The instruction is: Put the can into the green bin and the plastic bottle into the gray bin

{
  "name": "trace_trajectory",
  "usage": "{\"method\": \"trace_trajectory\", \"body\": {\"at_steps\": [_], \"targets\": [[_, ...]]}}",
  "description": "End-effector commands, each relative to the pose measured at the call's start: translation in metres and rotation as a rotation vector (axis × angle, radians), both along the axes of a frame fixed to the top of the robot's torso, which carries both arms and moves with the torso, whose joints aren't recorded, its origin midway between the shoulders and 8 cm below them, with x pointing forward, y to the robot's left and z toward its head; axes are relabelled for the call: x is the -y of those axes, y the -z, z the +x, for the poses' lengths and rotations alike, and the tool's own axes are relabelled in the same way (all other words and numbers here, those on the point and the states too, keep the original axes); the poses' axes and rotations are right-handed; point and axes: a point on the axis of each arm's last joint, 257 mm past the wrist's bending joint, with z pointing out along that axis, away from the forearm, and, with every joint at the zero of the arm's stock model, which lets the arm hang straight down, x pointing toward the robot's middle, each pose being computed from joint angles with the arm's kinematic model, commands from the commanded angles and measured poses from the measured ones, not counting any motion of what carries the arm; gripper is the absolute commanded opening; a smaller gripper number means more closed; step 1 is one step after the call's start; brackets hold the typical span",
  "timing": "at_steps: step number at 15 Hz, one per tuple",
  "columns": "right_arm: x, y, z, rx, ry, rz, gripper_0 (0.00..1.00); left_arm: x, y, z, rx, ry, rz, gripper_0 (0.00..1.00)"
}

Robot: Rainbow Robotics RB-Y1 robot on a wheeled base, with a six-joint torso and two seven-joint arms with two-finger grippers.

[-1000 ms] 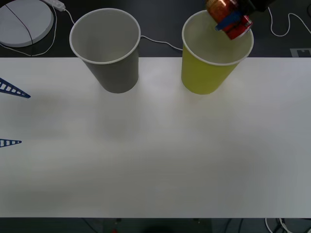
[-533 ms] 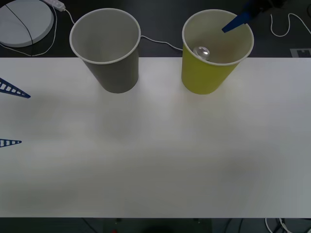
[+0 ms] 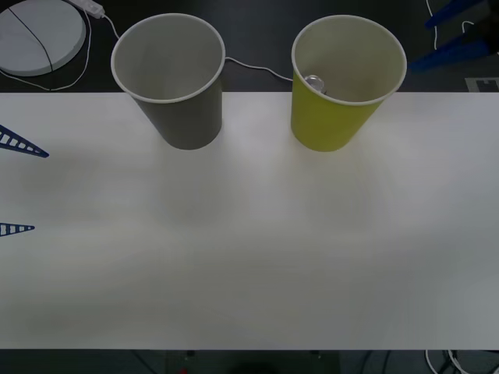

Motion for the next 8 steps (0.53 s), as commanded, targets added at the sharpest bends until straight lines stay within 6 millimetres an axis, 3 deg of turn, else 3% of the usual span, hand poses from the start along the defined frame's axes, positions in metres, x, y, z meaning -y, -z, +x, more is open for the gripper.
{"method": "trace_trajectory", "body": {"at_steps": [1, 8], "targets": [[0.009, 0.013, -0.026, 0.017, -0.102, 0.011, 1.0, 0.0, 0.0, 0.0, 0.0, 0.0, 0.0, 1.0], [0.028, 0.049, -0.075, 0.063, -0.291, 0.028, 1.0, 0.0, 0.0, 0.0, 0.0, 0.0, 0.0, 1.0]]}}
